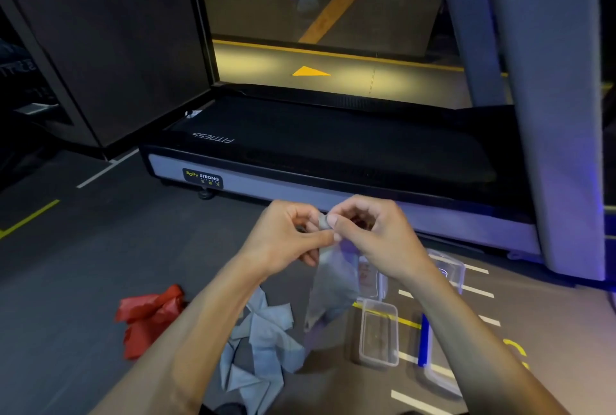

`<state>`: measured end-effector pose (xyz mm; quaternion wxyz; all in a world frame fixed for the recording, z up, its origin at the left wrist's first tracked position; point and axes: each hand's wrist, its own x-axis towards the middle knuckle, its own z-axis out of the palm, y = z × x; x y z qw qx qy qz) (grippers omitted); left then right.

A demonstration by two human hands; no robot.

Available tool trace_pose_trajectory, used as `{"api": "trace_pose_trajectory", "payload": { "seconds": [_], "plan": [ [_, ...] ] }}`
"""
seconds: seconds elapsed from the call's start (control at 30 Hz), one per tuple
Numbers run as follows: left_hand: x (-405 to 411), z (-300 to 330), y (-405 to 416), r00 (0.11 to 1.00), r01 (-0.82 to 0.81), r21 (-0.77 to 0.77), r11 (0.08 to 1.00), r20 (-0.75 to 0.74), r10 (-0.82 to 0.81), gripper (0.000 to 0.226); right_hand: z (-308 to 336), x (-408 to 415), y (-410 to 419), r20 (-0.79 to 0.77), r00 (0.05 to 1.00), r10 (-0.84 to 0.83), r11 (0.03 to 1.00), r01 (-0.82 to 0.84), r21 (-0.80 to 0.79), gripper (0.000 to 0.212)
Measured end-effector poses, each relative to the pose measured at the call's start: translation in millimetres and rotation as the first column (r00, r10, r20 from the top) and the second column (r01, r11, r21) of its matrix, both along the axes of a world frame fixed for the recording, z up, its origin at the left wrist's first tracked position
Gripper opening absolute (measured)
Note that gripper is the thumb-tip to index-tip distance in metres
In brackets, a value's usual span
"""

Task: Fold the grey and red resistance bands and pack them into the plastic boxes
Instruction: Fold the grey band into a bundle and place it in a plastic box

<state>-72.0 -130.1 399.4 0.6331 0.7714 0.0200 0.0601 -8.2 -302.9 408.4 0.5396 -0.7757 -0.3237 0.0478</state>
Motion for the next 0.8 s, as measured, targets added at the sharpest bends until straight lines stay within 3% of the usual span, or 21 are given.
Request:
{"api": "trace_pose_trajectory", "payload": {
  "seconds": [0.1, 0.2, 0.37, 0.63, 0.7, 0.8],
  "plan": [
    [-6, 6, 3, 0.997, 0.079, -0.058, 0.995, -0.010, -0.080, 0.016, 1, 0, -2, -0.031, 0.999, 0.011, 0.998, -0.009, 0.064, 0.004],
    [-10, 10, 5, 0.990, 0.129, -0.182, 0.975, -0.034, -0.137, 0.028, 2, 0, -3, -0.056, 0.998, 0.019, 0.987, -0.010, 0.157, 0.004],
    [-13, 12, 4, 0.990, 0.110, -0.277, 0.954, -0.052, -0.129, 0.027, 2, -2, 1, -0.085, 0.996, 0.021, 0.973, 0.000, 0.232, 0.005],
    [-11, 10, 11, 0.984, 0.077, -0.372, 0.925, -0.121, -0.131, 0.028, 4, -1, 3, 0.080, 0.996, 0.048, 0.974, -0.065, 0.217, 0.003],
    [-7, 7, 15, 0.987, 0.006, -0.419, 0.908, -0.144, -0.073, 0.025, 7, 0, -1, 0.075, 0.996, 0.058, 0.975, -0.072, 0.208, 0.003],
    [4, -3, 20, 0.973, -0.211, -0.426, 0.880, -0.180, 0.146, 0.019, 13, 0, -10, 0.067, 0.991, 0.115, 0.983, -0.123, 0.137, 0.005]
  ]
}}
